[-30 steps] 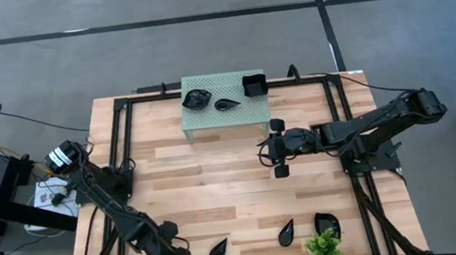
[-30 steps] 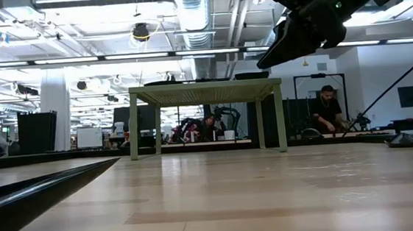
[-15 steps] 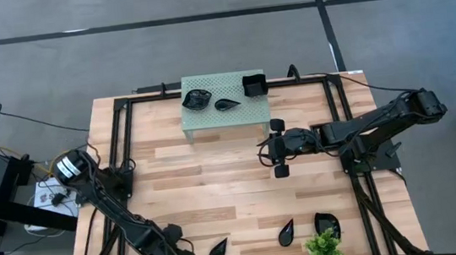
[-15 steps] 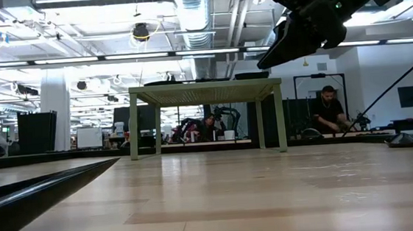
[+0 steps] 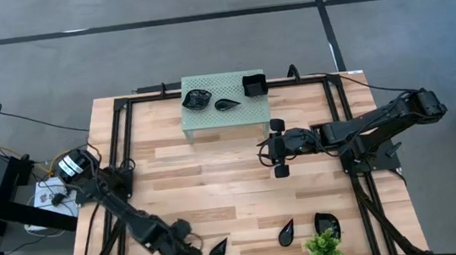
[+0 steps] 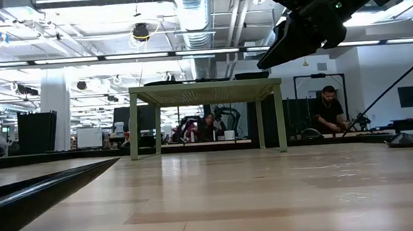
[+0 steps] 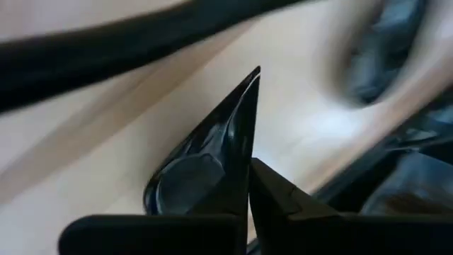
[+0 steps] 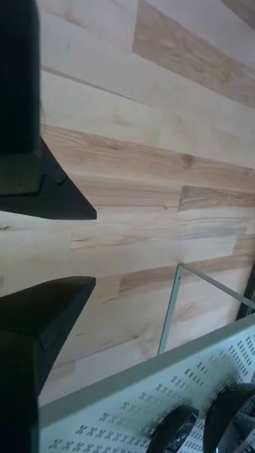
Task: Pick & Place Mini shaped plates
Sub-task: Stack the drop-shaped plate on top of the other drop-shaped plate on the shelf
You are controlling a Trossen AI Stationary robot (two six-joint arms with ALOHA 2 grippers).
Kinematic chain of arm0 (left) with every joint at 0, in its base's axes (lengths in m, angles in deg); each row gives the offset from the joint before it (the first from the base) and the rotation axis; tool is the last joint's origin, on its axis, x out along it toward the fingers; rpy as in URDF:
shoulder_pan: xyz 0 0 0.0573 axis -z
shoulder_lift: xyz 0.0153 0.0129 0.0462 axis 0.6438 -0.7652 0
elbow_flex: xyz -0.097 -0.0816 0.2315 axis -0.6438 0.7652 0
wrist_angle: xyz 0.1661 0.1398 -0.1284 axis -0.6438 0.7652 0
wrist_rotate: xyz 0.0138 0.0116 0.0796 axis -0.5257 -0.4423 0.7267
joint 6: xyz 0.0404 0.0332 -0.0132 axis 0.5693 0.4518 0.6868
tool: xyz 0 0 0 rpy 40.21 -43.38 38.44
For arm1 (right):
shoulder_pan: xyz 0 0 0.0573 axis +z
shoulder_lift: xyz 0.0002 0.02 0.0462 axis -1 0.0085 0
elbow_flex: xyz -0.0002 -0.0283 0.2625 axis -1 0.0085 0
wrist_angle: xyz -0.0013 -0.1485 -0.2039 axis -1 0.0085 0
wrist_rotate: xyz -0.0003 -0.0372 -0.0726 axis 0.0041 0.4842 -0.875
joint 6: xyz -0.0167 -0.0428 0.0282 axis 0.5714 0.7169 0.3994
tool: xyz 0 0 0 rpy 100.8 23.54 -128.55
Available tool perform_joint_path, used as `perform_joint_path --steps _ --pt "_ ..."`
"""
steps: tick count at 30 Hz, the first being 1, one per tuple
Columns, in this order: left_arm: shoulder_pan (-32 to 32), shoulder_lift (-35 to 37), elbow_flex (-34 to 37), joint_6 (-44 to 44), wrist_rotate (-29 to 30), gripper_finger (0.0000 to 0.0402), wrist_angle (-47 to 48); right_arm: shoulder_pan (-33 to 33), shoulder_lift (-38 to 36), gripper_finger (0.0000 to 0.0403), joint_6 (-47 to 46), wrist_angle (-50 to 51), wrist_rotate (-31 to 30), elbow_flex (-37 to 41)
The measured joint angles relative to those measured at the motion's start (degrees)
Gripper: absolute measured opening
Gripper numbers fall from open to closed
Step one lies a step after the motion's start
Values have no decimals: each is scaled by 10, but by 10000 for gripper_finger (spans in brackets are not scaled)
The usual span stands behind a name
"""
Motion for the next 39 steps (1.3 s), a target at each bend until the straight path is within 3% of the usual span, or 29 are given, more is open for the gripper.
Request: perform_joint_path --steps 7,13,17,20,25,33,39 --pt "-114 8 -112 325 12 4 30 0 0 134 0 -4 0 0" --pt "-209 76 -167 530 97 4 143 0 0 137 0 -4 0 0" --pt "-282 148 -169 657 215 4 135 0 0 134 0 -4 0 0" --pt "-340 192 -169 828 268 3 92 0 0 133 0 -4 0 0" --pt "-442 196 -170 1024 246 3 -8 0 0 133 0 -4 0 0" --pt "-576 111 -169 1122 219 3 -33 0 0 133 0 -5 0 0" --pt "-598 68 -168 1121 213 3 -71 0 0 134 0 -4 0 0"
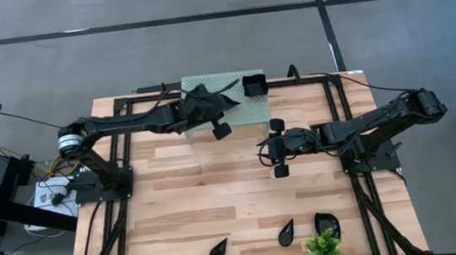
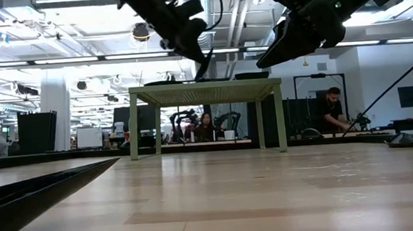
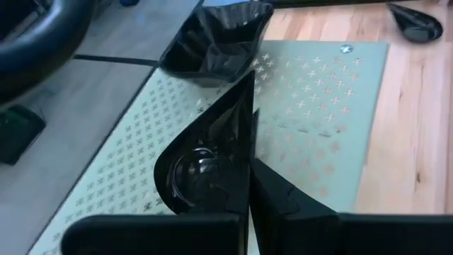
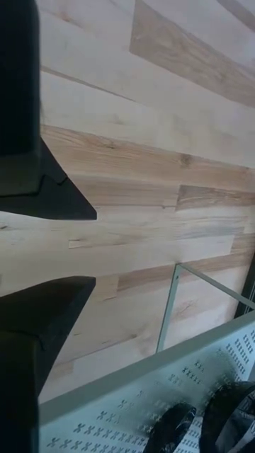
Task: Pick & Place Mini shaped plates
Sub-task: Stack the drop-shaped plate on top of the other drop-shaped plate on the shelf, then stack the drop-shaped plate on top of the other drop-shaped plates on the shelf
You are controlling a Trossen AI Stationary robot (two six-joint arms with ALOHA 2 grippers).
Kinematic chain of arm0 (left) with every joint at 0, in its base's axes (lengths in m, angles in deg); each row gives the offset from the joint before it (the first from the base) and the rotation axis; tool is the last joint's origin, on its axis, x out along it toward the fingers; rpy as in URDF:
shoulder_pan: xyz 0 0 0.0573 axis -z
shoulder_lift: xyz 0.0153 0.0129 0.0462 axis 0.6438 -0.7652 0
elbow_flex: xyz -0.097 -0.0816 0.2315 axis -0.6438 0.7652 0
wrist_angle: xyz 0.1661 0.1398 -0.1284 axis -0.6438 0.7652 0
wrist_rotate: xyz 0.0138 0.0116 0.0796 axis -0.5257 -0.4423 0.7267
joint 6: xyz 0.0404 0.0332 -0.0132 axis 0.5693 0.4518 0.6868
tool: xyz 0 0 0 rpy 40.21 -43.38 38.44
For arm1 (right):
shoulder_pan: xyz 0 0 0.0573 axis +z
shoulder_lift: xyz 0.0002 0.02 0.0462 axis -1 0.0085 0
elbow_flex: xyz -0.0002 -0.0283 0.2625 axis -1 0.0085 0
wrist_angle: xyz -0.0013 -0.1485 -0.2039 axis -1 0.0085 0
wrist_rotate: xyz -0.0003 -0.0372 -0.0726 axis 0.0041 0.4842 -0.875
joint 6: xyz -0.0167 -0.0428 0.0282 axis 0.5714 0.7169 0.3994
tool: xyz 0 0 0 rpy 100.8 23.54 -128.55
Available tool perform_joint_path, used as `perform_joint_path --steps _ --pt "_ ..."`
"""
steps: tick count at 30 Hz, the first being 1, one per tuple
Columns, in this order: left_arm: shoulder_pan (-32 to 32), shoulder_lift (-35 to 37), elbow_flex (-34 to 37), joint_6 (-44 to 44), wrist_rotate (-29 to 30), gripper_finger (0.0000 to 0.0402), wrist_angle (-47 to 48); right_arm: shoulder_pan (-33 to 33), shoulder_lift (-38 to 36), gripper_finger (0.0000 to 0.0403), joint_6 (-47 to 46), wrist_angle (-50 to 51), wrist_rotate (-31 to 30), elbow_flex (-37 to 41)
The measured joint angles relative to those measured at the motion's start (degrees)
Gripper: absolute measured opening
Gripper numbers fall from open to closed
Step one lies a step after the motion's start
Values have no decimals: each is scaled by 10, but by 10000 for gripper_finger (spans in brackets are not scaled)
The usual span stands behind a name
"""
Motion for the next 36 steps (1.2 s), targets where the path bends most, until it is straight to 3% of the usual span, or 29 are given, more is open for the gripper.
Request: perform_joint_path --steps 19,30,36 --pt "-7 -9 0 -4 -23 5 6 1 0 134 -21 30 0 0" --pt "-11 -30 0 -3 -22 62 -9 1 0 128 -21 32 0 0" --pt "20 -13 0 -4 -20 81 -70 1 0 128 -21 31 0 0"
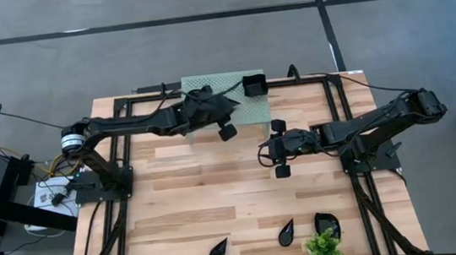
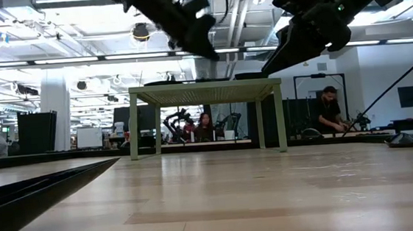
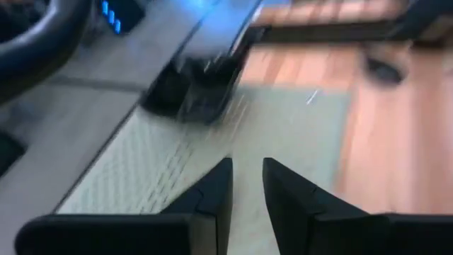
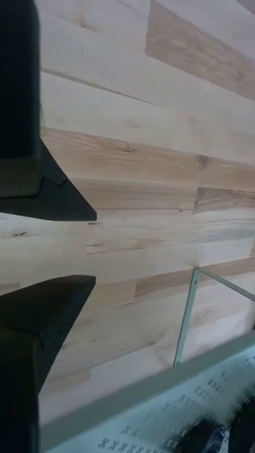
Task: Pick & Place Mini shaped plates
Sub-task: Stack the drop-shaped plate on top of the other drop-shaped plates on the shelf
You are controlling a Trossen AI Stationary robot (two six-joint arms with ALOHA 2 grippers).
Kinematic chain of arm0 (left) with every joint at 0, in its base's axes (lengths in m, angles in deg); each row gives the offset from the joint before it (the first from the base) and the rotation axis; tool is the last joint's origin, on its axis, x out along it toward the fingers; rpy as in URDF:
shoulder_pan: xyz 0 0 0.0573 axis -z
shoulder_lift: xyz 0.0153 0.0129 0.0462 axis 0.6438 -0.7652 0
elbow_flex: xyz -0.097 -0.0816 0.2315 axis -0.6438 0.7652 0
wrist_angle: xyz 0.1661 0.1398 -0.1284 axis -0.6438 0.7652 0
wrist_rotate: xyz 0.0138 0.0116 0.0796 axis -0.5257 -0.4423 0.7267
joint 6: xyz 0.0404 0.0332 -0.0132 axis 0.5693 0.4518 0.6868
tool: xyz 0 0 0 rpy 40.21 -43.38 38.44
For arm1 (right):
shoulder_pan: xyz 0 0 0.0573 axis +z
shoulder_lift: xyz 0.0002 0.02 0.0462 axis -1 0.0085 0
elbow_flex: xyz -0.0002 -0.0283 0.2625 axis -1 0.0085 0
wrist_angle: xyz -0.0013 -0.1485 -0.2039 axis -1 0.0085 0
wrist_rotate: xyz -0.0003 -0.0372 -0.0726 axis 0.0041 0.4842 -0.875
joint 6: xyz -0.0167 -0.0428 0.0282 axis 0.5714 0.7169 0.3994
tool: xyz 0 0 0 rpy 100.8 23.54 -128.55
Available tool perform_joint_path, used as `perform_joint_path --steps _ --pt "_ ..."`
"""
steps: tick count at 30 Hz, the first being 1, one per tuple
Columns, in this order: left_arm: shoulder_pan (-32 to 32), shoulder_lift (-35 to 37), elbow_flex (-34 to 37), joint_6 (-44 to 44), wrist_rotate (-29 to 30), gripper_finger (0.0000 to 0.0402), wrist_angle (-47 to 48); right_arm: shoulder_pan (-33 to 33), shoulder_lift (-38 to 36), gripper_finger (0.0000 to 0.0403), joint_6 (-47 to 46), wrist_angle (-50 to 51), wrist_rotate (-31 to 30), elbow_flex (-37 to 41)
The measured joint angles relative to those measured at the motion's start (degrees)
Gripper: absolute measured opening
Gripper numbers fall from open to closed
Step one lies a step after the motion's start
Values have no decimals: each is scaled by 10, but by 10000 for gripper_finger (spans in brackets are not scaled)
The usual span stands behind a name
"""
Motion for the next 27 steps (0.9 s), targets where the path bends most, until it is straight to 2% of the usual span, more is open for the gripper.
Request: perform_joint_path --steps 3,8,10,14,16,19,22,27 --pt "34 15 -1 -10 -17 81 -6 0 0 128 5 0 0 0" --pt "109 20 -1 -89 -155 81 -3 0 0 128 6 0 0 0" --pt "144 13 -1 -147 -183 81 -3 0 0 128 6 -1 0 0" --pt "229 -8 0 -291 -185 81 -7 0 0 128 6 -1 0 0" --pt "270 -18 0 -335 -178 81 -8 0 0 128 6 -1 0 0" --pt "322 -36 0 -388 -128 81 -9 0 0 128 6 -2 0 0" --pt "349 -52 0 -482 -117 81 -8 0 0 128 6 -2 0 0" --pt "372 -82 0 -651 -153 81 56 0 0 128 6 -2 0 0"
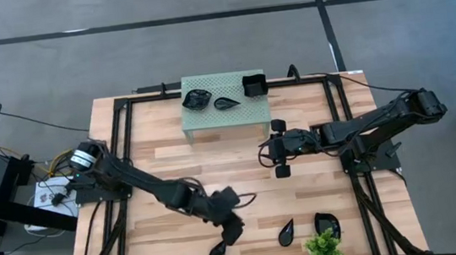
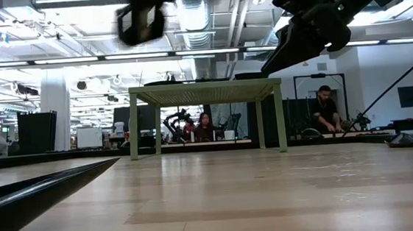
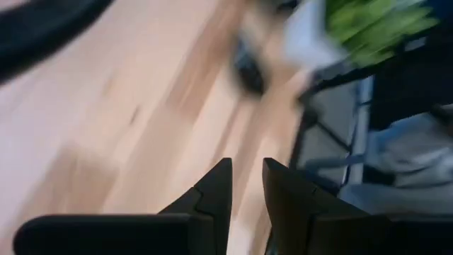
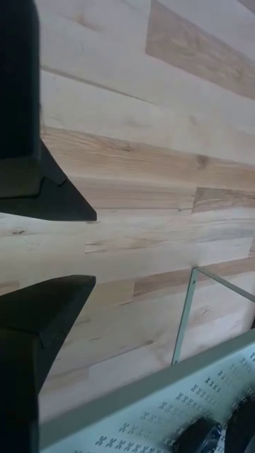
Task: Pick & Place Mini shaped plates
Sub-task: Stack the drop-shaped plate on top of the other drop-shaped plates on the shelf
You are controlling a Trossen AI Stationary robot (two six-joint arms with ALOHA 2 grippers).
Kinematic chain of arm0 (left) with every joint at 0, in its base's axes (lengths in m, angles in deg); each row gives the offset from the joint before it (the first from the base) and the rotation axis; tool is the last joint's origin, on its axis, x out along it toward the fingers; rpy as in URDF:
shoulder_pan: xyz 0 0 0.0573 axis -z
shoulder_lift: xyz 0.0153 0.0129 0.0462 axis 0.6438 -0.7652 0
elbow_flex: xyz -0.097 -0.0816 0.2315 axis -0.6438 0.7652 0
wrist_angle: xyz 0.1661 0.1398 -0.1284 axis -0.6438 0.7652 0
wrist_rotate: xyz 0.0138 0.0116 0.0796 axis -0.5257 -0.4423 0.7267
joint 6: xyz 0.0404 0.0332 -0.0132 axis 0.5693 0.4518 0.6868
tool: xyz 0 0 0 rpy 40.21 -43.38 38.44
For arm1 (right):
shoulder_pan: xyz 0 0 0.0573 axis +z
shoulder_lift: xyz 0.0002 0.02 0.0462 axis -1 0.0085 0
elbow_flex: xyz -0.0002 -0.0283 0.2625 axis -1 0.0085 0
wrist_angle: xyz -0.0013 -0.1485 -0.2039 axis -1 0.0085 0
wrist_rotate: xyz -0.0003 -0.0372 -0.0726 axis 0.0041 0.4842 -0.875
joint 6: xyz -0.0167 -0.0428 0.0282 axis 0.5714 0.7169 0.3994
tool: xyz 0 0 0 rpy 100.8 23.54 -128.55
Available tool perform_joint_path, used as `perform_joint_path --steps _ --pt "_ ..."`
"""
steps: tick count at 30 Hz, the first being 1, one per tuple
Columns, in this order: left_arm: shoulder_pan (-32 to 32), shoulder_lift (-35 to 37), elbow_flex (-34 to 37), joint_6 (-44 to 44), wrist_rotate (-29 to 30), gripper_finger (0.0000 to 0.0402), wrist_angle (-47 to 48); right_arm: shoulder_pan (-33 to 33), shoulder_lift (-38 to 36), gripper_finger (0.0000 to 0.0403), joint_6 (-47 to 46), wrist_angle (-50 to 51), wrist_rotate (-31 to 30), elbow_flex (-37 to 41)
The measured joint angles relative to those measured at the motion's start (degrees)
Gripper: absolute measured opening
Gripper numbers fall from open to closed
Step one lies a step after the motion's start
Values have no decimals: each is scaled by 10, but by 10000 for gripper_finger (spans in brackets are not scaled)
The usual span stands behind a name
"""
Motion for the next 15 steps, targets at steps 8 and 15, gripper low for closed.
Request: perform_joint_path --steps 8,15 --pt "40 -56 0 -160 -81 81 91 0 0 128 0 0 0 0" --pt "79 -76 0 -200 -90 81 91 0 0 128 0 0 0 0"
